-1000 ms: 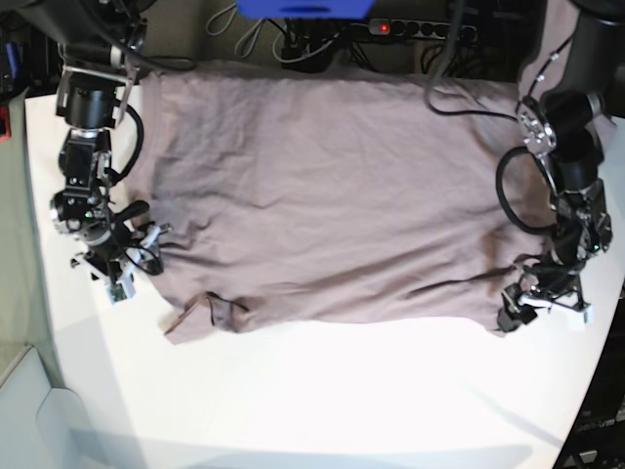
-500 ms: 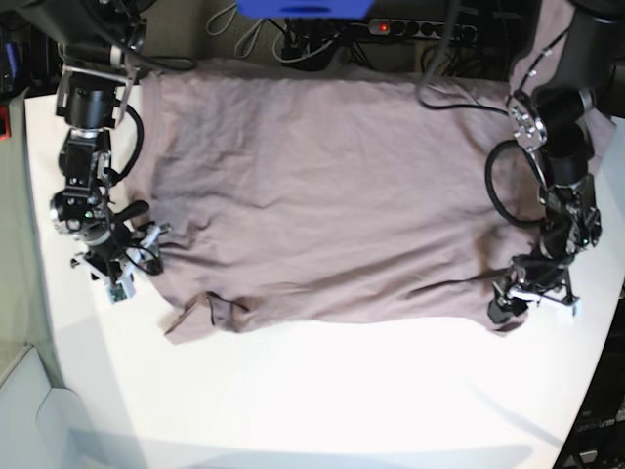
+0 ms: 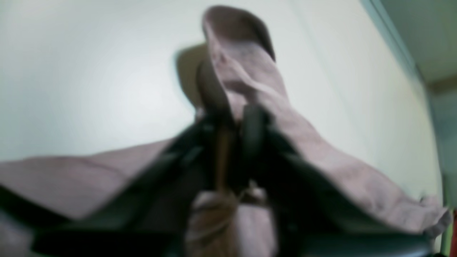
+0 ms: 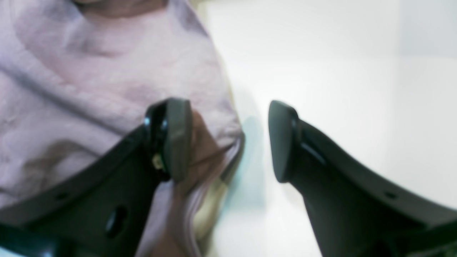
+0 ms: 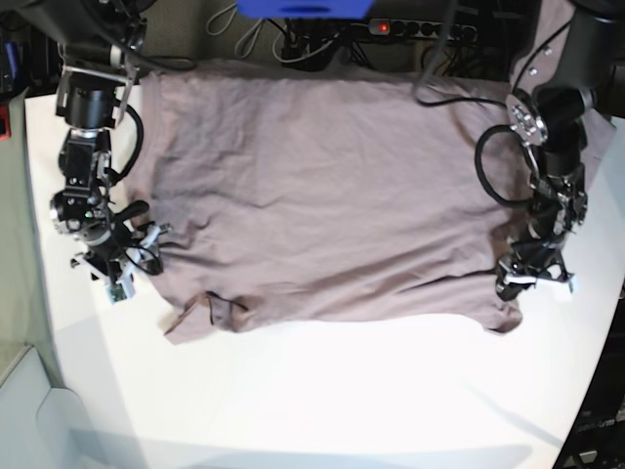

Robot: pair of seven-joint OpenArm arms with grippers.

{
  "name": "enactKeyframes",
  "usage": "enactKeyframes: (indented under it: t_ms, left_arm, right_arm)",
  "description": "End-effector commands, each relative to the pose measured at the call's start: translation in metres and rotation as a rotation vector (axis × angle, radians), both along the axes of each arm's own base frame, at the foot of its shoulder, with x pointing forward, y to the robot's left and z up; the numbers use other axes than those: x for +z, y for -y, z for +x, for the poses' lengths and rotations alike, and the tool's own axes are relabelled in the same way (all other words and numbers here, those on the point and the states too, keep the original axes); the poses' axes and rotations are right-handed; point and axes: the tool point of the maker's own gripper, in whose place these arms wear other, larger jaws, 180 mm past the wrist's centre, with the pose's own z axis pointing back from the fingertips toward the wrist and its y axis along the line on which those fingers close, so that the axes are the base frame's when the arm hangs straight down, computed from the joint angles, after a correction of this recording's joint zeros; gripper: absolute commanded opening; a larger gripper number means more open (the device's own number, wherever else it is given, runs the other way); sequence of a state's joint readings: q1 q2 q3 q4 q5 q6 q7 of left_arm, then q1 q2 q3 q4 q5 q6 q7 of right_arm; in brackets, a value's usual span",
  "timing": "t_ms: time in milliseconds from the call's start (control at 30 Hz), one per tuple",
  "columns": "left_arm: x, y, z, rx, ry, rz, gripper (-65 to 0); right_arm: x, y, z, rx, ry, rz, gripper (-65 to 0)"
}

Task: Layout the t-shirt on the table in an organized manner, then fold the t-shirt properly
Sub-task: 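Grasp the shirt hem corner with the left gripper beside the right gripper, then drag the hem corner with the left gripper away from the right gripper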

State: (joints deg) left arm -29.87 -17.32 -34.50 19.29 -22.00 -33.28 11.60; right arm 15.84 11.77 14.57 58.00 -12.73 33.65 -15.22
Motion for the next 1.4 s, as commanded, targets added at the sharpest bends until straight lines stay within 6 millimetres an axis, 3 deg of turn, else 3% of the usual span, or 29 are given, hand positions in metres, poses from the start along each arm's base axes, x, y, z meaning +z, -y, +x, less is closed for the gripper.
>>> enactKeyframes:
  t_ms: [0,167,500,600,733,900,1100,1267,1367]
  left_arm:
    - [0.011,-0.005,0.008,-0.003,0.021,0.007,-65.0]
    - [0.016,-0.005,0.012,-0.004,0.032,0.000,-65.0]
    - [0.130,-0.017,0.054,-0.051,0.266,0.051,-64.8]
    - [0.149,-0.017,0.065,-0.052,0.302,0.055,-64.8]
    - [0.164,-0.016,0.073,-0.053,0.332,0.056,-64.8]
    - [0.148,-0.011,0.078,-0.061,0.280,0.039,-64.6]
    - [0.152,-0.002,0.084,-0.064,0.311,0.035,-64.5]
    - [0.204,0.010,0.091,-0.111,0.417,0.044,-64.5]
    - [0.239,0.012,0.085,-0.138,0.490,0.075,-64.5]
  right_arm:
    - [0.008,0.008,0.005,0.001,0.007,-0.029,-30.7]
    - [0.008,0.008,0.006,0.001,0.009,-0.028,-30.7]
    - [0.009,0.008,0.007,0.001,0.010,-0.027,-30.7]
    - [0.009,0.006,0.007,0.002,0.010,-0.024,-30.7]
    - [0.007,0.006,0.006,0.002,0.007,-0.024,-30.7]
    - [0.007,0.006,0.006,0.002,0.007,-0.024,-30.7]
    - [0.010,0.008,0.007,0.001,0.012,-0.027,-30.7]
    - [0.008,0.008,0.006,0.001,0.007,-0.027,-30.7]
    - [0.008,0.006,0.006,0.002,0.009,-0.024,-30.7]
